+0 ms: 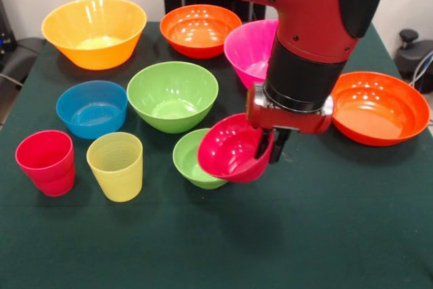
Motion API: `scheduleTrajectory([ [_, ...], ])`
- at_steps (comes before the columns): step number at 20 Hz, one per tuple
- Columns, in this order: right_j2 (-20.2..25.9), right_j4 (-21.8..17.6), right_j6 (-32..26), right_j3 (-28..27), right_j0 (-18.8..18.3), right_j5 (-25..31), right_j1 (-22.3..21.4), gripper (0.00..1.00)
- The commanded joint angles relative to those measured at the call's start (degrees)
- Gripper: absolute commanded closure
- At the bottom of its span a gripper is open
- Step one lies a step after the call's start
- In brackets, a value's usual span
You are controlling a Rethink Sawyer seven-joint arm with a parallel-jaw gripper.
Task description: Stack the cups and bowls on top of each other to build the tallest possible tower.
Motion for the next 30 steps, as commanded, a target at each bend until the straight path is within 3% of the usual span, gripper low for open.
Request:
scheduleTrajectory([
  [1, -0.1, -2.16, 9.05, 0.12, 2.0, 6.76, 2.39, 1.0],
  [5, -2.1, -2.84, 9.63, 0.42, 2.57, 6.76, 3.39, 1.0],
  [16, -4.25, -3.11, 11.47, 3.49, 3.53, -2.13, 5.52, 1.0],
  [30, -6.27, -1.11, 15.47, 0.31, 4.15, -9.47, 11.8, 1.0],
])
